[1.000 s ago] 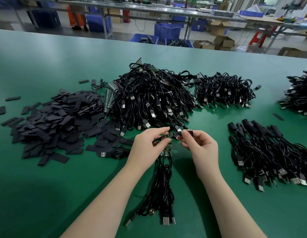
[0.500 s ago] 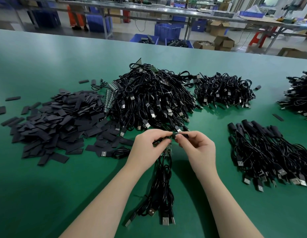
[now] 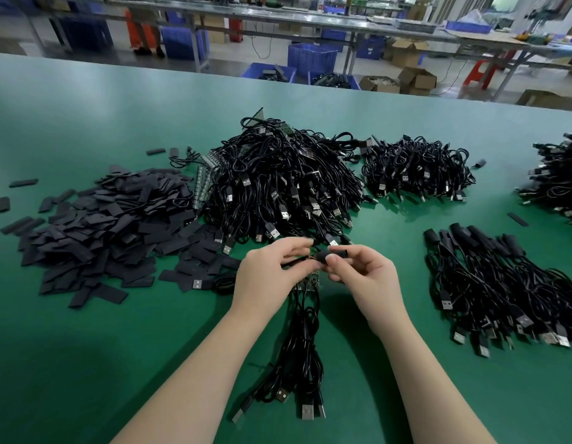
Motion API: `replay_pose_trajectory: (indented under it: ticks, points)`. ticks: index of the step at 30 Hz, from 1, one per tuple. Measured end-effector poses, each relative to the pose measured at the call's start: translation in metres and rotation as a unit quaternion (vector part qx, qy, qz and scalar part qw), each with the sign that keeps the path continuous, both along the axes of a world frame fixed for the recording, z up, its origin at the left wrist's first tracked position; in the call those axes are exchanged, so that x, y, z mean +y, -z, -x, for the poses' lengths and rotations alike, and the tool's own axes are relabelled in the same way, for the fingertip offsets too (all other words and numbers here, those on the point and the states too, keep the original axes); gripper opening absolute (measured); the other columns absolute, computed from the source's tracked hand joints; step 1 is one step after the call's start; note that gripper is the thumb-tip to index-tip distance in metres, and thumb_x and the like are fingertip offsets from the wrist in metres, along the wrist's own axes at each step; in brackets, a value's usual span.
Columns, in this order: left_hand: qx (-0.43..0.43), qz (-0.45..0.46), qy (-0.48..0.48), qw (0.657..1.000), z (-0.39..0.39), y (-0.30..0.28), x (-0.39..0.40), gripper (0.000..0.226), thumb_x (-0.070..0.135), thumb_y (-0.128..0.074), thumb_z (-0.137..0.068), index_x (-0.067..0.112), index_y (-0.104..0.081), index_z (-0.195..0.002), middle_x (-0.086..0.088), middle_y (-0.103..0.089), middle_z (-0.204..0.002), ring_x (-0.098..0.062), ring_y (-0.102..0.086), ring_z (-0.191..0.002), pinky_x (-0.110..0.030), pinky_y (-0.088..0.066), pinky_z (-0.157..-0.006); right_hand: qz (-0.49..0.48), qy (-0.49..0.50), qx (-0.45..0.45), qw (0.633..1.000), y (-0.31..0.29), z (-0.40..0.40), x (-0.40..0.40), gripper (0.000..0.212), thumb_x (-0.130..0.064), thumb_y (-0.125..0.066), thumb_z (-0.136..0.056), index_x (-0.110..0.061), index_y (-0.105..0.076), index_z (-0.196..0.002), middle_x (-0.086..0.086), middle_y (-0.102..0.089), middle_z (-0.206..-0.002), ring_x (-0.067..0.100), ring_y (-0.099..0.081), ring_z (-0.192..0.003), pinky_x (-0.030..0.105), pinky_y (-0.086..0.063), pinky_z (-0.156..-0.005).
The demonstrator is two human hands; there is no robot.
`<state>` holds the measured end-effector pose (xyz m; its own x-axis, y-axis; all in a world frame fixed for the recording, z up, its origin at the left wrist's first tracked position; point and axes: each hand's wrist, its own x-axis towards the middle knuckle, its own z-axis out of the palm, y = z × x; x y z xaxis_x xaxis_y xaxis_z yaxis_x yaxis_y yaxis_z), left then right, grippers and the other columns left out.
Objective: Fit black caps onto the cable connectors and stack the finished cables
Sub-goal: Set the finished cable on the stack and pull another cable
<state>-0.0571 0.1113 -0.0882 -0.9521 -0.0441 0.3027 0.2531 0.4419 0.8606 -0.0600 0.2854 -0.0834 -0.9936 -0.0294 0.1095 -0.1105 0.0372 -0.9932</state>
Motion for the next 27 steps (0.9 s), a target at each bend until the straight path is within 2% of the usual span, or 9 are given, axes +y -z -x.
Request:
replay_pose_trajectory:
  ticks: [2,4,7,9,13,17,20,24,27]
  points:
    - [0.009,0.028,-0.012,0.999,-0.001,0.0,0.001,0.024,0.055,-0.073,-0.073,0.04,-0.073,-0.092,0.031,-0.068,-0.087,0.008,-0.065,-0.084,-0.021,-0.055,-0.076,0.001,0.007,-0.004,1.0,0.001,0.0,-0.001,0.013,-0.011,-0.073,-0.087,-0.024,-0.076,-0.088,0.003,-0.076,-0.079,0.012,-0.071,-0.074,0.024,-0.059,-0.073]
    - [0.008,0.024,0.008,1.0,-0.001,-0.002,0.002,0.017,0.046,-0.078,-0.075,0.041,-0.073,-0.09,0.033,-0.068,-0.086,0.009,-0.065,-0.082,-0.018,-0.053,-0.075,0.005,0.019,-0.01,1.0,0.002,0.001,-0.002,0.012,-0.011,-0.073,-0.088,-0.022,-0.075,-0.087,0.001,-0.077,-0.079,0.011,-0.072,-0.075,0.021,-0.057,-0.07]
    - [0.018,0.046,0.046,0.998,-0.002,-0.002,0.002,0.025,0.031,-0.077,-0.081,0.046,-0.07,-0.101,0.034,-0.067,-0.089,0.01,-0.063,-0.09,-0.012,-0.05,-0.08,0.027,0.036,-0.019,0.999,0.002,0.002,-0.002,0.008,-0.012,-0.072,-0.088,-0.02,-0.075,-0.088,0.003,-0.077,-0.081,0.013,-0.073,-0.077,0.02,-0.057,-0.068]
    - [0.045,0.088,0.045,0.994,-0.002,-0.001,0.002,0.026,0.027,-0.072,-0.086,0.036,-0.072,-0.111,0.025,-0.07,-0.099,0.007,-0.063,-0.097,-0.015,-0.05,-0.084,0.05,0.041,-0.031,0.997,0.001,0.002,-0.002,0.004,-0.013,-0.072,-0.088,-0.016,-0.075,-0.09,0.004,-0.077,-0.082,0.013,-0.074,-0.079,0.02,-0.057,-0.068]
    - [0.056,0.087,-0.005,0.995,-0.003,-0.002,0.003,0.027,0.033,-0.072,-0.086,0.031,-0.072,-0.113,0.017,-0.073,-0.102,0.005,-0.064,-0.096,-0.016,-0.051,-0.083,0.096,0.036,-0.05,0.993,0.001,0.001,-0.003,0.005,-0.015,-0.073,-0.087,-0.017,-0.076,-0.091,0.006,-0.077,-0.085,0.015,-0.074,-0.081,0.02,-0.056,-0.069]
    - [0.049,0.103,-0.023,0.993,-0.003,-0.002,0.003,0.017,0.031,-0.073,-0.086,0.029,-0.076,-0.102,0.015,-0.073,-0.096,-0.001,-0.066,-0.089,-0.03,-0.055,-0.079,0.078,0.016,-0.049,0.996,0.004,-0.001,-0.009,0.008,-0.015,-0.073,-0.089,-0.022,-0.078,-0.088,0.006,-0.077,-0.086,0.014,-0.073,-0.079,0.021,-0.056,-0.069]
    - [0.058,0.107,-0.013,0.992,-0.005,-0.004,0.004,0.017,0.027,-0.07,-0.087,0.031,-0.076,-0.102,0.014,-0.073,-0.096,-0.002,-0.065,-0.09,-0.031,-0.055,-0.078,0.045,0.003,-0.037,0.998,0.006,-0.001,-0.011,0.009,-0.018,-0.074,-0.088,-0.025,-0.079,-0.088,0.006,-0.077,-0.084,0.014,-0.072,-0.078,0.023,-0.057,-0.071]
    - [0.07,0.114,0.004,0.991,-0.007,-0.006,0.005,0.02,0.025,-0.067,-0.087,0.033,-0.076,-0.103,0.016,-0.073,-0.094,-0.001,-0.065,-0.089,-0.029,-0.054,-0.076,0.051,0.009,-0.03,0.998,0.005,-0.001,-0.012,0.013,-0.015,-0.075,-0.087,-0.026,-0.08,-0.083,0.004,-0.076,-0.078,0.01,-0.071,-0.074,0.019,-0.055,-0.068]
    - [0.092,0.127,-0.005,0.988,-0.007,-0.006,0.007,0.017,0.023,-0.069,-0.087,0.029,-0.077,-0.101,0.014,-0.074,-0.091,-0.003,-0.066,-0.085,-0.03,-0.054,-0.074,0.051,0.02,-0.023,0.998,0.006,-0.001,-0.012,0.014,-0.014,-0.075,-0.087,-0.027,-0.08,-0.081,0.003,-0.076,-0.077,0.01,-0.07,-0.074,0.019,-0.056,-0.069]
